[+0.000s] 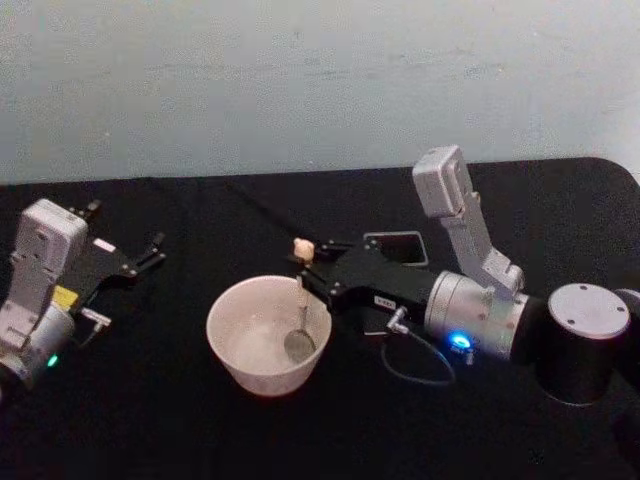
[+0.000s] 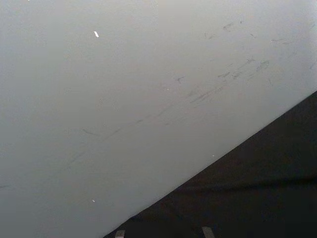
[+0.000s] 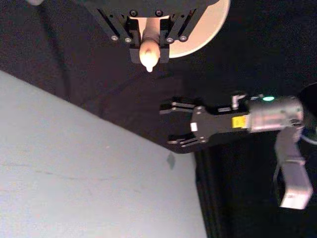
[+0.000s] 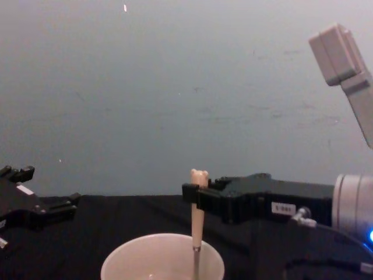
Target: Pick up the stirring spoon with one hand, stir inside the cup, then place it back in its original position.
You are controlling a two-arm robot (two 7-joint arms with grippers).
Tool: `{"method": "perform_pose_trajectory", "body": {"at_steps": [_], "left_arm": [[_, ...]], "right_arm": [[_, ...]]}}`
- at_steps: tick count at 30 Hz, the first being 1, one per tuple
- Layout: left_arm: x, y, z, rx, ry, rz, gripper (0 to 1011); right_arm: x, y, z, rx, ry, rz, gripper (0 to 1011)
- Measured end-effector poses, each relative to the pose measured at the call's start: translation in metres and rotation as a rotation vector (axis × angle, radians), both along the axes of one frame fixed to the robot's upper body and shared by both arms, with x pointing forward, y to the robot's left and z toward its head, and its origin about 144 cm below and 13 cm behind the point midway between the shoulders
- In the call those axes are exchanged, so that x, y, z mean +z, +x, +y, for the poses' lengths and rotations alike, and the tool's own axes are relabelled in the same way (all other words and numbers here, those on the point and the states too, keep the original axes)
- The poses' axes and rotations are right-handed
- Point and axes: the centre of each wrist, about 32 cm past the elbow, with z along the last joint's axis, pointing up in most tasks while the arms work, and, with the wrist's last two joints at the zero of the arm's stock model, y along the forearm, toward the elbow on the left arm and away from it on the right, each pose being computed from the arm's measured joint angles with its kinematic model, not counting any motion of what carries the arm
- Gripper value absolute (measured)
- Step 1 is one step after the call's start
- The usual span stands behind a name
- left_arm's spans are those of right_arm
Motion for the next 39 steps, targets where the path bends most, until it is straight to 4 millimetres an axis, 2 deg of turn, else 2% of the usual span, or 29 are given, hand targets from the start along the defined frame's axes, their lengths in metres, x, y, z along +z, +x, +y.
{"method": "perform_pose_trajectory", "body": {"at_steps": [14, 29, 39], "left_arm": [[0.0, 0.0, 0.0, 0.0, 0.0, 0.0, 1001], [0.0, 0.0, 0.0, 0.0, 0.0, 0.0, 1001], [0.0, 0.0, 0.0, 0.0, 0.0, 0.0, 1001]], "right_arm": [[-0.002, -0.01, 0.019, 0.08, 0.008, 0.022, 214], [-0.004, 0.011, 0.054, 0.044, -0.006, 0.013, 213], [-0.002, 0.024, 0.054, -0.021, -0.006, 0.001, 214]]}}
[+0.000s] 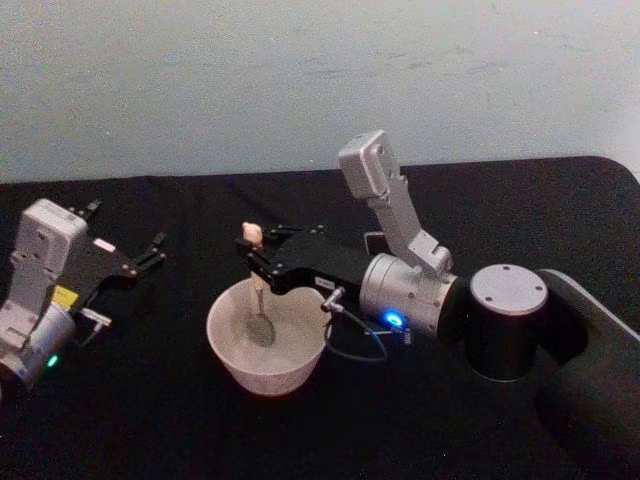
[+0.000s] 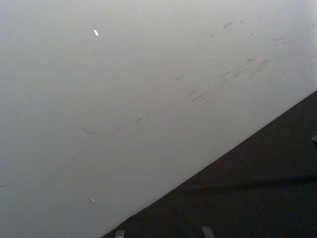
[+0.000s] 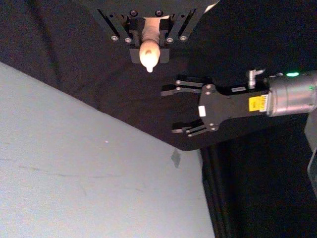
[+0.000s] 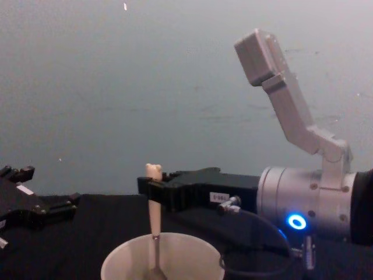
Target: Pick up the stirring spoon with one hand, stir inside the cup, then place it back in its original position.
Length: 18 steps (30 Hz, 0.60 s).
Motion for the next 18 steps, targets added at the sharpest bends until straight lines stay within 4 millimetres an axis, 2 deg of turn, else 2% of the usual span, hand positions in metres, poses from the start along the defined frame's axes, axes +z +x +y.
{"method": "perform_pose_trajectory", "body": {"at_steps": [8, 18], "left_arm": [[0.0, 0.0, 0.0, 0.0, 0.0, 0.0, 1001], [0.0, 0.0, 0.0, 0.0, 0.0, 0.0, 1001]], "right_arm": [[0.002, 0.0, -0.016, -0.028, -0.011, -0.022, 214], [0.005, -0.009, -0.039, -0.026, -0.012, -0.029, 214]]}}
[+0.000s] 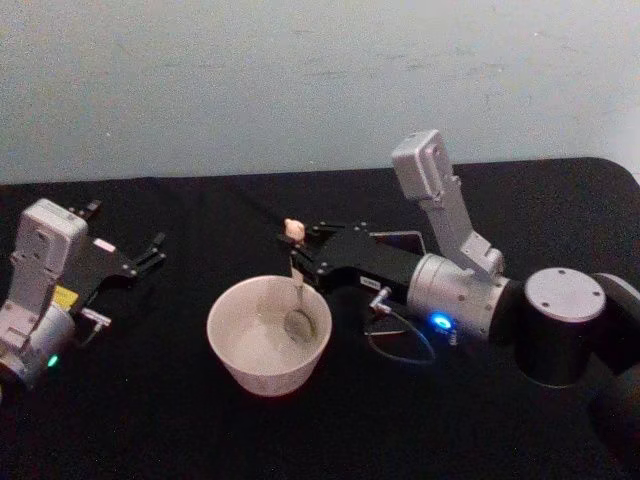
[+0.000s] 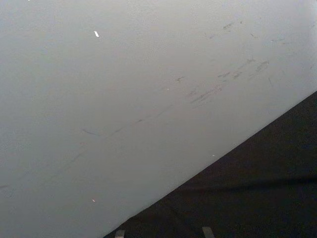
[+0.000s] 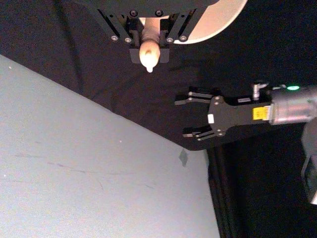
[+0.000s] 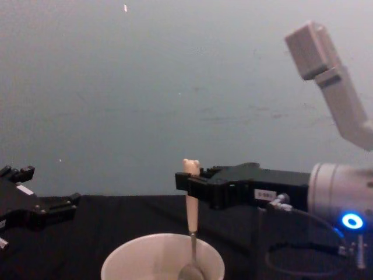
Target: Pick up the stirring spoon with one hand, stir inside the cup, then place it back in its original position.
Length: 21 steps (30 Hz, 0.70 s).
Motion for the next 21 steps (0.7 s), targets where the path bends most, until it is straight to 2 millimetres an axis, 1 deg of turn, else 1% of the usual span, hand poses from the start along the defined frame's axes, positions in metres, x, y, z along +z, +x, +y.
{"method": "perform_pose_trajectory", "body": {"at_steps": [3, 11, 15, 21], "left_arm": [[0.0, 0.0, 0.0, 0.0, 0.0, 0.0, 1001], [0.0, 0.0, 0.0, 0.0, 0.0, 0.0, 1001], [0.0, 0.0, 0.0, 0.0, 0.0, 0.0, 1001], [0.0, 0.0, 0.0, 0.0, 0.0, 0.0, 1001]], "right_arm": [[0.002, -0.007, -0.006, 0.015, 0.006, 0.007, 214], [0.002, -0.023, -0.011, 0.06, 0.015, 0.034, 213], [0.0, -0.029, -0.008, 0.088, 0.012, 0.044, 213], [-0.002, -0.032, 0.002, 0.121, 0.015, 0.048, 214]]}}
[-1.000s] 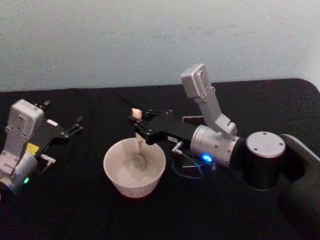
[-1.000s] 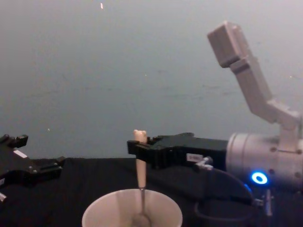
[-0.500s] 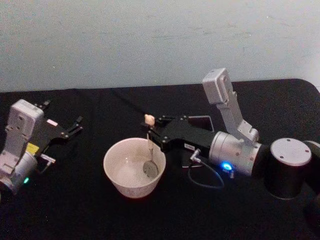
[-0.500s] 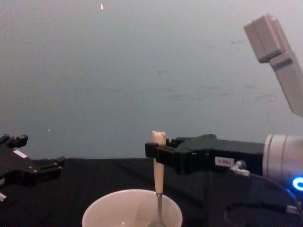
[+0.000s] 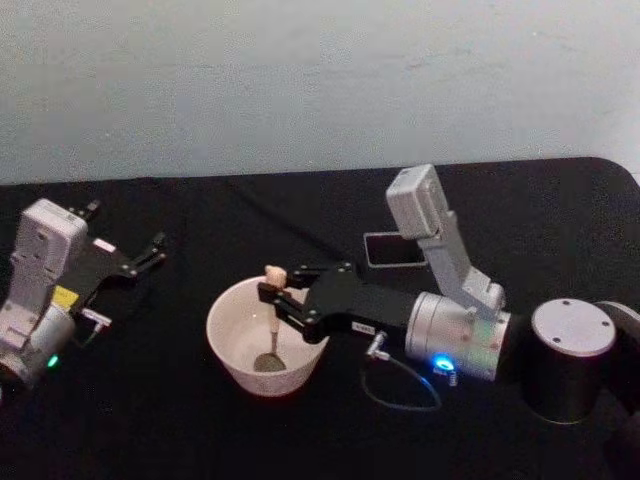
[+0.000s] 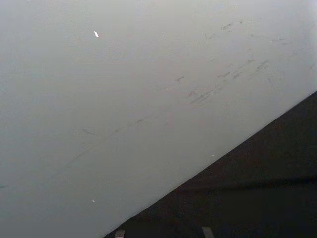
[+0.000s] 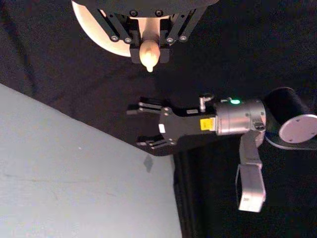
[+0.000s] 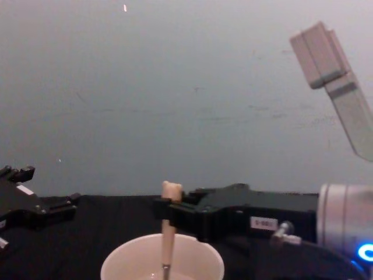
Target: Pick up the stirring spoon with one hand, stir inside the cup, then place it back in its original position.
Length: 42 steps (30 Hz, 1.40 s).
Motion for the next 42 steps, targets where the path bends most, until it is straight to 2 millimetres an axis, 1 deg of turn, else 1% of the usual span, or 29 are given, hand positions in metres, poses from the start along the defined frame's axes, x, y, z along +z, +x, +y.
{"method": "perform_pose_trajectory", "body": {"at_steps": [8, 11, 15, 17, 18, 21, 28, 32, 36, 42], "left_arm": [[0.0, 0.0, 0.0, 0.0, 0.0, 0.0, 1001], [0.0, 0.0, 0.0, 0.0, 0.0, 0.0, 1001], [0.0, 0.0, 0.0, 0.0, 0.0, 0.0, 1001], [0.0, 0.0, 0.0, 0.0, 0.0, 0.0, 1001], [0.0, 0.0, 0.0, 0.0, 0.0, 0.0, 1001], [0.0, 0.0, 0.0, 0.0, 0.0, 0.0, 1001], [0.0, 0.0, 0.0, 0.0, 0.0, 0.0, 1001], [0.0, 0.0, 0.0, 0.0, 0.0, 0.0, 1001], [0.0, 0.0, 0.0, 0.0, 0.0, 0.0, 1001], [0.0, 0.0, 0.0, 0.0, 0.0, 0.0, 1001]], "right_arm": [[0.0, 0.006, 0.02, 0.017, 0.011, -0.011, 213], [-0.001, 0.013, 0.03, 0.007, 0.008, -0.017, 214], [-0.002, 0.019, 0.037, -0.008, 0.005, -0.016, 213], [-0.004, 0.026, 0.041, -0.028, 0.001, -0.014, 213], [-0.004, 0.026, 0.041, -0.028, 0.001, -0.014, 213], [-0.003, 0.035, 0.045, -0.058, 0.001, -0.014, 213], [-0.002, 0.046, 0.04, -0.108, 0.002, -0.016, 214], [-0.001, 0.049, 0.032, -0.132, -0.001, -0.023, 214], [-0.001, 0.046, 0.023, -0.141, -0.009, -0.03, 213], [0.0, 0.035, 0.006, -0.13, -0.008, -0.036, 213]]}}
